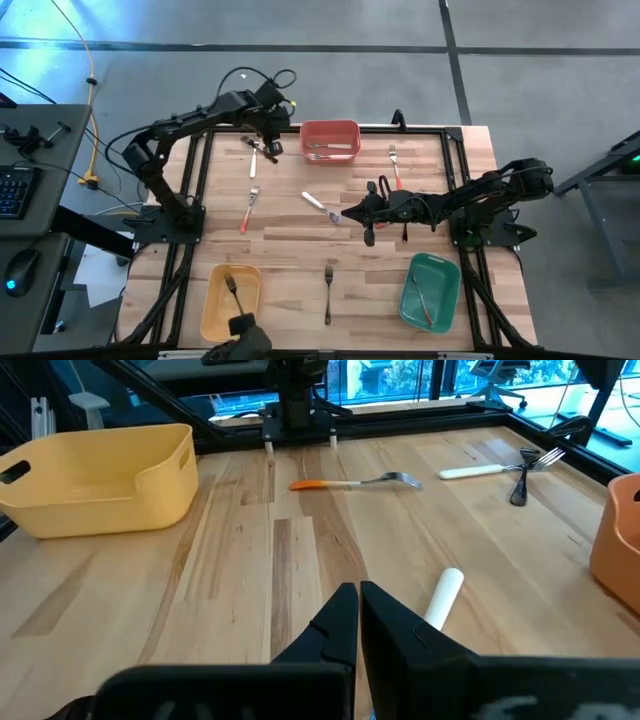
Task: Sort silverware by color (type)
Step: Put the top black fork into the yellow bin
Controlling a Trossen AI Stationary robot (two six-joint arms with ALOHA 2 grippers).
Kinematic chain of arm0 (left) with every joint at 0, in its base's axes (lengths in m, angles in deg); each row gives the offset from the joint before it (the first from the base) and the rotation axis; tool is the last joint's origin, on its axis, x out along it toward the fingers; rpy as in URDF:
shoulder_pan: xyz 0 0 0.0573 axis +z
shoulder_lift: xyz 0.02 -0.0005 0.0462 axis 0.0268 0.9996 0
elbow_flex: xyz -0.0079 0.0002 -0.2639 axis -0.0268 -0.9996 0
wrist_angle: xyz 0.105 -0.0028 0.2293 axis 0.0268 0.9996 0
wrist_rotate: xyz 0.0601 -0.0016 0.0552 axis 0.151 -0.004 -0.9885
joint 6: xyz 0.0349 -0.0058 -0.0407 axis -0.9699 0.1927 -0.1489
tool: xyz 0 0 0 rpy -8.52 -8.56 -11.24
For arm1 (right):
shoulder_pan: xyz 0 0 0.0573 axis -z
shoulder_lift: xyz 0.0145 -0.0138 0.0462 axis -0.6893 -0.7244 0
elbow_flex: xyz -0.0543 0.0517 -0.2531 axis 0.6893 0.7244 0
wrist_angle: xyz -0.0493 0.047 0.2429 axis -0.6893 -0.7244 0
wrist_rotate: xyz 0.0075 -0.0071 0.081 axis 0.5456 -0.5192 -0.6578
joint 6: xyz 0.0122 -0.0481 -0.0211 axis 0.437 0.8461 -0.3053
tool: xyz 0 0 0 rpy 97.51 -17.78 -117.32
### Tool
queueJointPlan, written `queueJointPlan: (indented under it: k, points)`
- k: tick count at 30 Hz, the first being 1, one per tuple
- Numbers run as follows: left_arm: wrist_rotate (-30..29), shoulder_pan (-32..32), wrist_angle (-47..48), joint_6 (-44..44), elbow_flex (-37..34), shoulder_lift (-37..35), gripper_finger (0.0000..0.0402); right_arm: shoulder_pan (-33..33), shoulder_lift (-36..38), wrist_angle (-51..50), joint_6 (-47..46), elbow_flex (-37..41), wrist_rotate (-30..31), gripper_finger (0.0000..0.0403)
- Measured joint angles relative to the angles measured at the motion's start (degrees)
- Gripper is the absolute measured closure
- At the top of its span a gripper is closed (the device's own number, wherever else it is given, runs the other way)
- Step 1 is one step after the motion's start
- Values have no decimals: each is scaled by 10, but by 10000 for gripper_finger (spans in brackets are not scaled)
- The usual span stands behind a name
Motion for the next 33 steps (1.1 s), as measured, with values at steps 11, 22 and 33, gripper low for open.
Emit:
queueJointPlan:
  k: [11, 22, 33]
  points:
    - [-30, -24, 21, 14, 0, 71, 360, 0, 0, 0, 0, 0, 0, 403]
    - [-141, -69, 39, 162, 0, 162, 400, 0, 0, 0, 0, 0, 0, 403]
    - [-236, -71, 15, 210, 1, 212, 401, 0, 0, 0, 0, 0, 0, 403]
